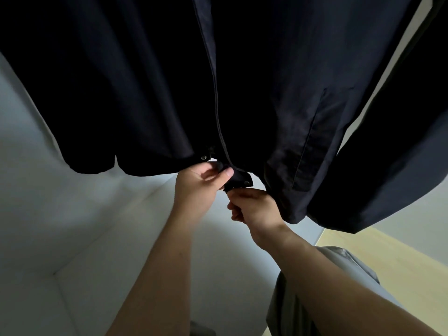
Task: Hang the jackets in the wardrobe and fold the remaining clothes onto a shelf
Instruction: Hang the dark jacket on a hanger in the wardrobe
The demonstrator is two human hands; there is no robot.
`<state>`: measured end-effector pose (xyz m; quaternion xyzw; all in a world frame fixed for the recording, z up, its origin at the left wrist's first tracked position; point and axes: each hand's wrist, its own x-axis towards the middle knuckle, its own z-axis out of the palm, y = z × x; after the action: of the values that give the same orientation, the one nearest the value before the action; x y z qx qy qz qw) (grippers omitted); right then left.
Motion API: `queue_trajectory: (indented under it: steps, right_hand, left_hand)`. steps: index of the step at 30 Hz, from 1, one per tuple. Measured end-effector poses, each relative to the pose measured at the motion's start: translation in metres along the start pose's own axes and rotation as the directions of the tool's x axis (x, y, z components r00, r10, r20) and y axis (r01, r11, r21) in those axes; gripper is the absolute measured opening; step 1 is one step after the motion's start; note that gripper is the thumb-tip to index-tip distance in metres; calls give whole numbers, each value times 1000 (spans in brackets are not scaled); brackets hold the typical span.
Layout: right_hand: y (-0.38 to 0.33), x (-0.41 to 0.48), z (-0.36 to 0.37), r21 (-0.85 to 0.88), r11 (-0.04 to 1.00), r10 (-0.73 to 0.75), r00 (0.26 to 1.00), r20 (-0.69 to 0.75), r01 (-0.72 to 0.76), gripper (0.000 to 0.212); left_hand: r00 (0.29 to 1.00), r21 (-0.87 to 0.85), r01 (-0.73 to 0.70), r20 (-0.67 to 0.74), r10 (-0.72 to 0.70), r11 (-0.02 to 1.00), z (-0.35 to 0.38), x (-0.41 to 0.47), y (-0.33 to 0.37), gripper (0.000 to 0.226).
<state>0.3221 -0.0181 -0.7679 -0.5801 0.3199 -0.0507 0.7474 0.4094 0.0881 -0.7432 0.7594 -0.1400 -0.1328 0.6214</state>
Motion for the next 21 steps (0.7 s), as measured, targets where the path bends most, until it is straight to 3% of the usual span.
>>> queue_trajectory:
  steps: [2, 3, 5, 7, 11, 17, 19, 21]
  right_hand:
    - [-1, 3, -3, 8, 1000, -4, 1000, -21, 4, 24]
    - [-3, 4, -5, 12, 1000, -6, 999, -36, 7, 21]
    - [-4, 7, -8, 64, 998, 8, 998, -64, -4, 18]
    - [-5, 9, -12, 119, 993, 29, 996, -84, -19, 15]
    - [-4, 12, -16, 153, 988, 49, 993, -110, -31, 13]
    - [-4, 15, -17, 206, 978, 54, 992, -115, -30, 14]
    - [-5, 15, -16, 230, 973, 61, 991, -115, -33, 13]
    - [-6, 16, -16, 271, 961, 82, 989, -120, -47, 9]
  left_hand:
    - [970, -245, 211, 175, -171, 946, -12, 2, -3, 41]
    - [945, -298, 318, 180, -274, 900, -17, 3, -5, 48]
    - [873, -396, 476, 103, -477, 785, -23, 5, -10, 36]
    - [787, -494, 547, 29, -616, 676, -22, 8, -16, 27]
    - [814, -704, 390, -38, -580, 593, -14, 17, -18, 18]
    - [876, -890, 252, 44, -480, 379, -11, 20, -8, 7]
    - [880, -882, 274, 68, -471, 384, -7, 16, -5, 10]
    - [887, -836, 308, 80, -455, 455, -5, 12, -6, 18]
